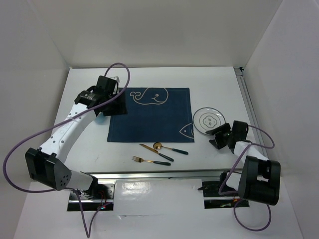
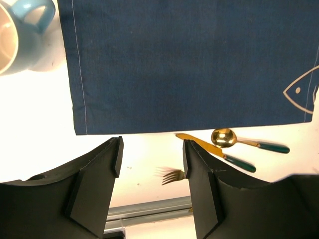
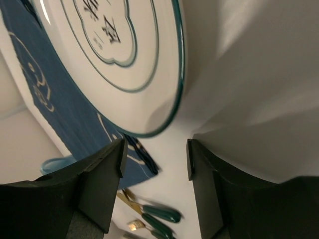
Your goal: Set the dinner table for one person
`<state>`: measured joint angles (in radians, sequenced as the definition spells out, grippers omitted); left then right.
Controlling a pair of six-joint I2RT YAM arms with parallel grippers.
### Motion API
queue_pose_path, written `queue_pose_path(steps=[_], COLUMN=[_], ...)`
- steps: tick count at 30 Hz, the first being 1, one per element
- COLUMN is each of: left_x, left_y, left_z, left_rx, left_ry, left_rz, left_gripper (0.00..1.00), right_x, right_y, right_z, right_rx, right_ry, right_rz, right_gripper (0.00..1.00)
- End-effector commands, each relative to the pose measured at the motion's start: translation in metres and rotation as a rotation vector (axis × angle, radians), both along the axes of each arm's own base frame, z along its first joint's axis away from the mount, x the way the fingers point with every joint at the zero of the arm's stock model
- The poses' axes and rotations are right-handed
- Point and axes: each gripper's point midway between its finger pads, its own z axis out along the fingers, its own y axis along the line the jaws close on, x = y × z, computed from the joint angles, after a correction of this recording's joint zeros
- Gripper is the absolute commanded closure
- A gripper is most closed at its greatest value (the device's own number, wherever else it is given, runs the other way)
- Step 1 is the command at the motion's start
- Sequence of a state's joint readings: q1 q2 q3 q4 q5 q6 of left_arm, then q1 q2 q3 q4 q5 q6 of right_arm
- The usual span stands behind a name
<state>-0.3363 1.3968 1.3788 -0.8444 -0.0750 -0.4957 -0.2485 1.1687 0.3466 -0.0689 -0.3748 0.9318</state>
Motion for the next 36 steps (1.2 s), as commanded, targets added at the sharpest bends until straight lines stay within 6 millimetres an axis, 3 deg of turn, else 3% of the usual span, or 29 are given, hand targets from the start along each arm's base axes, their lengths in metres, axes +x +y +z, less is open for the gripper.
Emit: queue_pose_path(steps=[1,5,8,14,17,24,30,33,35,36], left_x=[-0.002,-0.007,-0.011,-0.010,-0.009,-0.008,-0.007,-0.006,-0.006,-0.007], left_y=[-0.003,-0.003,-0.004,-0.007,-0.007,-0.007,-0.007,-0.006,-0.004,-0.005], left_z=[0.008,0.005,0.001,0.001,-0.003,0.000,-0.003,-0.003,0.000,0.004], left_rx=[-0.030,-0.037,-0.041,-0.052,-0.049,-0.041,-0.038,-0.038,-0.038,-0.051], left_ry=[-0.057,-0.056,-0.046,-0.051,-0.041,-0.054,-0.043,-0.043,-0.054,-0.062], left_rz=[-0.035,-0.041,-0.047,-0.066,-0.065,-0.080,-0.080,-0.065,-0.046,-0.035], left_gripper=[0.32,0.32,0.32,0.32,0.32,0.32,0.32,0.32,0.32,0.32], right_x=[0.018,0.022,0.022,0.023,0.028,0.040,0.059,0.070,0.078,0.086], right_y=[-0.011,-0.021,-0.026,-0.037,-0.042,-0.044,-0.021,0.002,0.034,0.046], right_z=[-0.002,-0.004,-0.006,0.006,0.027,0.087,0.137,0.149,0.146,0.155], right_rx=[-0.004,-0.023,-0.039,-0.079,-0.116,-0.169,-0.134,-0.062,-0.003,0.005], right_ry=[-0.057,-0.070,-0.063,-0.061,-0.108,-0.253,-0.390,-0.430,-0.423,-0.442], right_rz=[-0.082,-0.147,-0.179,-0.229,-0.228,-0.186,-0.010,0.105,0.226,0.267], right_gripper=[0.38,0.40,0.48,0.88,1.00,1.00,1.00,1.00,1.00,1.00])
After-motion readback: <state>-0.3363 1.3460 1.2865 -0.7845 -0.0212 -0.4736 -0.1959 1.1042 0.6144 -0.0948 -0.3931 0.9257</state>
